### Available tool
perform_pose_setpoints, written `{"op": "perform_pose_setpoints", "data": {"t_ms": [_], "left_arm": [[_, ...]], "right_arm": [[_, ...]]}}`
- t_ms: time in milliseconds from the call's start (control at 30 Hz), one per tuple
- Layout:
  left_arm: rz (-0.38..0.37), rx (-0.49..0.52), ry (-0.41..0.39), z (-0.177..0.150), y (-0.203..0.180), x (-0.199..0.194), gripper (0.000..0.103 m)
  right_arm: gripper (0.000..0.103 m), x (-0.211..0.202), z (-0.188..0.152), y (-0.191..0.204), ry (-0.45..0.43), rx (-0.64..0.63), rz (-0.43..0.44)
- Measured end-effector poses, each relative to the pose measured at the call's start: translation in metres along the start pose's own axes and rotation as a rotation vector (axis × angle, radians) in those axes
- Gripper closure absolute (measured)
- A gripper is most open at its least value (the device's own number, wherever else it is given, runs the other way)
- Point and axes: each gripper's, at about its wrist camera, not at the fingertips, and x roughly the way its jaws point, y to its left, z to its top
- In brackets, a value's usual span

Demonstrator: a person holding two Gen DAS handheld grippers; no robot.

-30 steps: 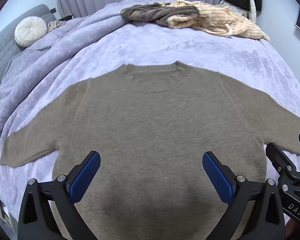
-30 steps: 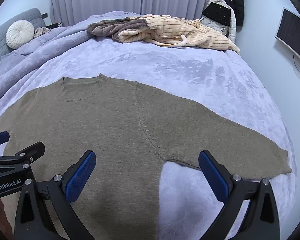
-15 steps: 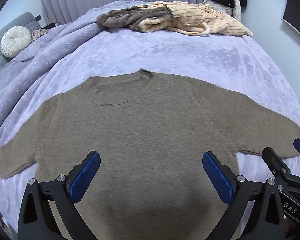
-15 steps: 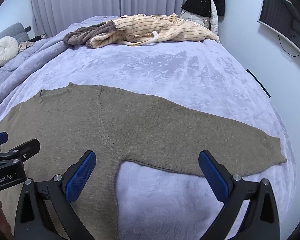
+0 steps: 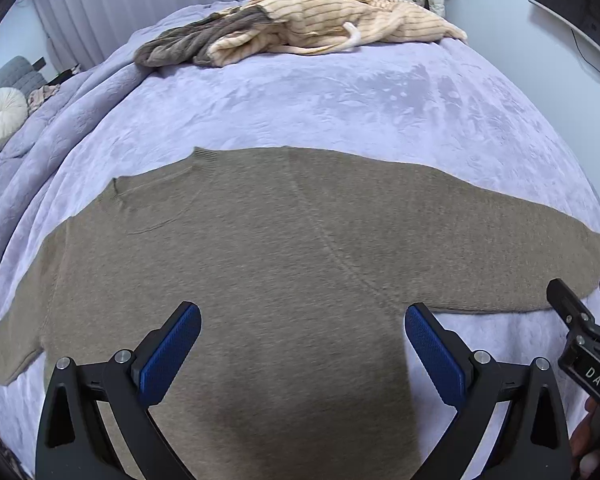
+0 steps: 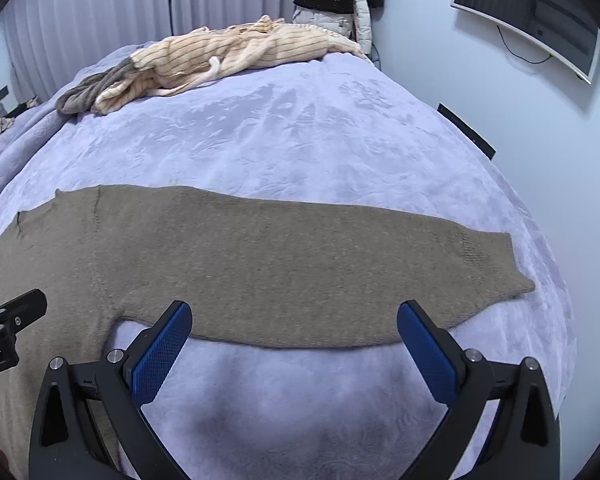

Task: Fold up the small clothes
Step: 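Move the right gripper to the ribbed cuff of a sweater sleeve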

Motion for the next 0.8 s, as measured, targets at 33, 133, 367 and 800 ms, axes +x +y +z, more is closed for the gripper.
{"op": "perform_pose_setpoints", "data": {"t_ms": [33,133,367,800], "left_arm": [[-0.002,0.005,0.003,0.001,-0.004,0.001,0.001],[-0.007,0.028,0.010,0.004,-0.021,0.006,0.001],[-0.015,0.073,0.032,0.009,-0.052,0.021,0.001],[-0.007,0.077,0.087,0.012,-0.069,0.052,0.001]], "right_arm": [[0.001,0.001,0.000,-0.006,-0.002,0.004,-0.013],[0.001,0.007,0.000,-0.027,0.002,0.034,-0.034],[0.001,0.023,-0.005,-0.075,0.025,0.112,-0.080],[0.001,0.065,-0.015,-0.162,0.072,0.309,-0.077]]}}
